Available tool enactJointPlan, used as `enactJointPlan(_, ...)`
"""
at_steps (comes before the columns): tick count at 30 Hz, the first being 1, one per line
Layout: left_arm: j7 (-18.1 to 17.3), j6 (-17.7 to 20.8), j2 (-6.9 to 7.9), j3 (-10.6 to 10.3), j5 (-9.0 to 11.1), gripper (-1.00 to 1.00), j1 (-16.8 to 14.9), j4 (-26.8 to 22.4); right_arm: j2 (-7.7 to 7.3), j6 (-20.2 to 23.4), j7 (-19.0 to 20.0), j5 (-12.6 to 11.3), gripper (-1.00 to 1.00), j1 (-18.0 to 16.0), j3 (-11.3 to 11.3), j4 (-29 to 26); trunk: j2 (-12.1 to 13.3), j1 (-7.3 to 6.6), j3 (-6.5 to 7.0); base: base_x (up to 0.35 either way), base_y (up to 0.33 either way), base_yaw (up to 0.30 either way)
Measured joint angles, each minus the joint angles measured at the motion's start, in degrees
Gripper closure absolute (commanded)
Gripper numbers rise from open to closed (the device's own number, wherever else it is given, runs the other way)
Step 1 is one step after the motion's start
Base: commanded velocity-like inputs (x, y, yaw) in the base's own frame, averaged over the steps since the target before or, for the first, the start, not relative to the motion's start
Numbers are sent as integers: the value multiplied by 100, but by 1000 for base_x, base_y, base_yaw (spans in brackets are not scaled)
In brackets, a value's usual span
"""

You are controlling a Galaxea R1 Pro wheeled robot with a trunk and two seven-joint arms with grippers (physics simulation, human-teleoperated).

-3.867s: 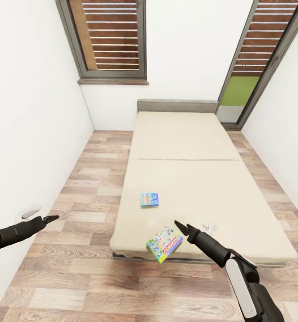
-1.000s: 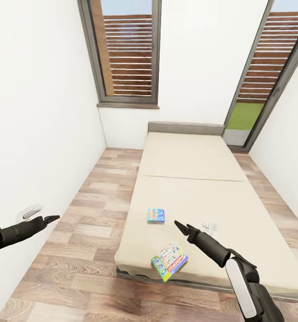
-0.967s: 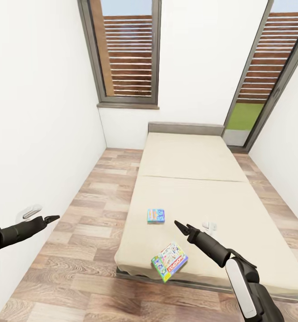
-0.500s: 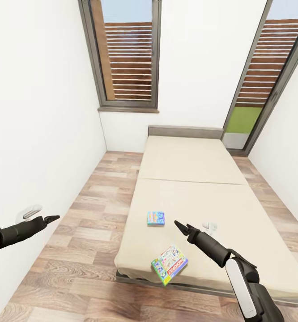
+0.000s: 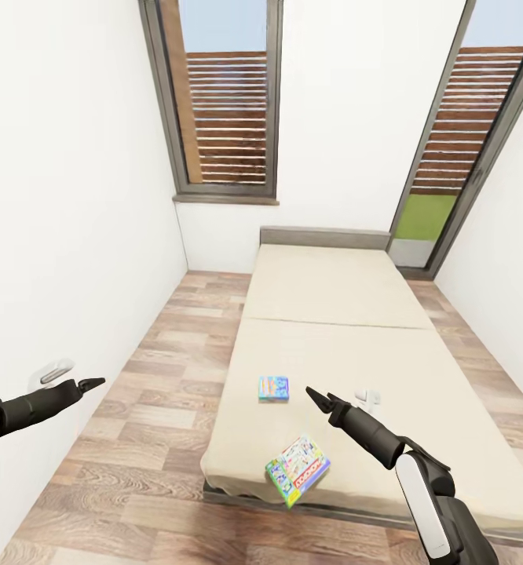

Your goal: Put all the toys in the child's room - the three board games (two on the bed and one on the table), the two jigsaw puzzles on the table, and the tennis ball on the table - inside the toy box on the table in the child's room.

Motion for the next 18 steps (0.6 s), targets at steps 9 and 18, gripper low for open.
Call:
enactJointPlan(9,0,-3,-3,-1,-1,-100,0,3,1,0,0,0,-100,0,0,0,0,0,85,0,0,0)
enactJointPlan(18,0,-3,-3,-1,-3,-100,0,2,3,0,0,0,-100,0,0,0,0,0,170,0,0,0)
